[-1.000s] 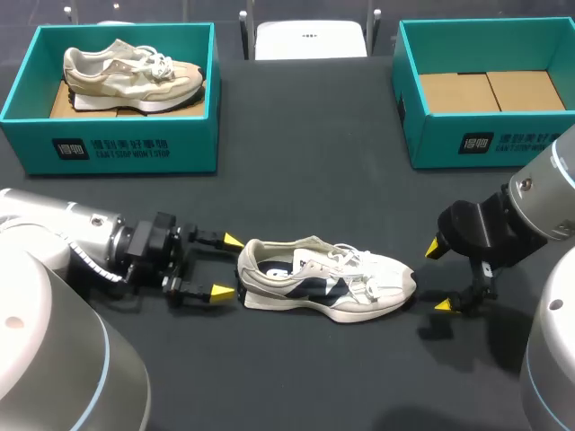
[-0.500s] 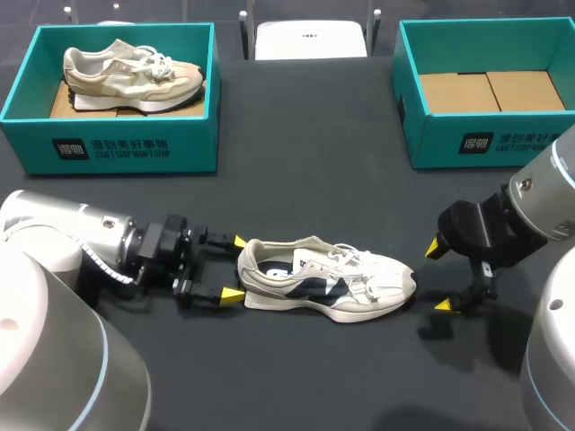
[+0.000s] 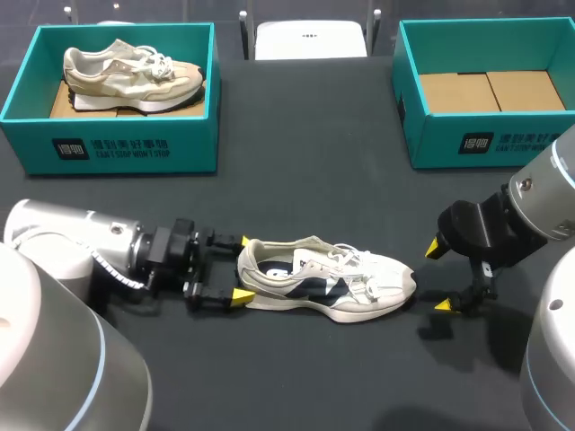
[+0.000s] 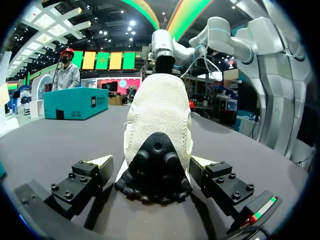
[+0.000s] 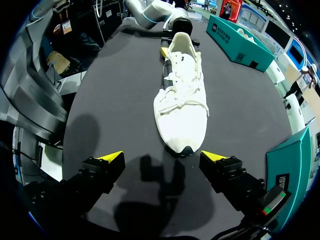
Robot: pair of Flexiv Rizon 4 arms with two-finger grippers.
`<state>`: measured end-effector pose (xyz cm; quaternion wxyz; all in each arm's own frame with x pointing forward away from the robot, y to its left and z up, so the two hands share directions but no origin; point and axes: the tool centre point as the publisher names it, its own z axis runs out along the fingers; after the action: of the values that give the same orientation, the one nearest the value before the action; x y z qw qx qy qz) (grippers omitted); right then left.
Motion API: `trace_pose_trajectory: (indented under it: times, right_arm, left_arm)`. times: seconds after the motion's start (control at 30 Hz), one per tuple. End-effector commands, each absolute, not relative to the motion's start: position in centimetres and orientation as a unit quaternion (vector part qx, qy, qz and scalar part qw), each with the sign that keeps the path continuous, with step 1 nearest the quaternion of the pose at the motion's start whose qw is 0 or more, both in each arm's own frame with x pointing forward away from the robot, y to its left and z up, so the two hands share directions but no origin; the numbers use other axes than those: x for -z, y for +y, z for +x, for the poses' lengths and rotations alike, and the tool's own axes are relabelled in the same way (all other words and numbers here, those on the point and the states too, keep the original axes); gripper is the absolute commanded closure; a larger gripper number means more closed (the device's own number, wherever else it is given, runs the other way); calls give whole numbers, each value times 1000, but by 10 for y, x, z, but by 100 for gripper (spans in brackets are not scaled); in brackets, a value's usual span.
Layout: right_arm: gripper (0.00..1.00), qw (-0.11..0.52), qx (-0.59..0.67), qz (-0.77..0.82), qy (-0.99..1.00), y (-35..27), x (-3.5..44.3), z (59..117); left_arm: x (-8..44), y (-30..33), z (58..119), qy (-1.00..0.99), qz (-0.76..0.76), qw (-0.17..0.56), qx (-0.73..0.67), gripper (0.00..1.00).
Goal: Take the shoe out of the shoebox, open the shoe tongue, remove and reinsert the insole, then place the shoe into the shoebox
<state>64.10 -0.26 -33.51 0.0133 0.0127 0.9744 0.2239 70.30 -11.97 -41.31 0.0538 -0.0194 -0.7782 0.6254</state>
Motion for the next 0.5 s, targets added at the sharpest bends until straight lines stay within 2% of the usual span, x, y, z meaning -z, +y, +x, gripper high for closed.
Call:
trace_pose_trajectory:
  times: [0.03, 0.5]
  right_arm:
    - [0, 15, -223, 13, 975, -4, 334, 639]
    - [0, 15, -223, 13, 975, -4, 334, 639]
  left_arm:
    - [415, -125, 704, -778, -17, 53, -626, 0]
    - [418, -141, 705, -778, -23, 62, -625, 0]
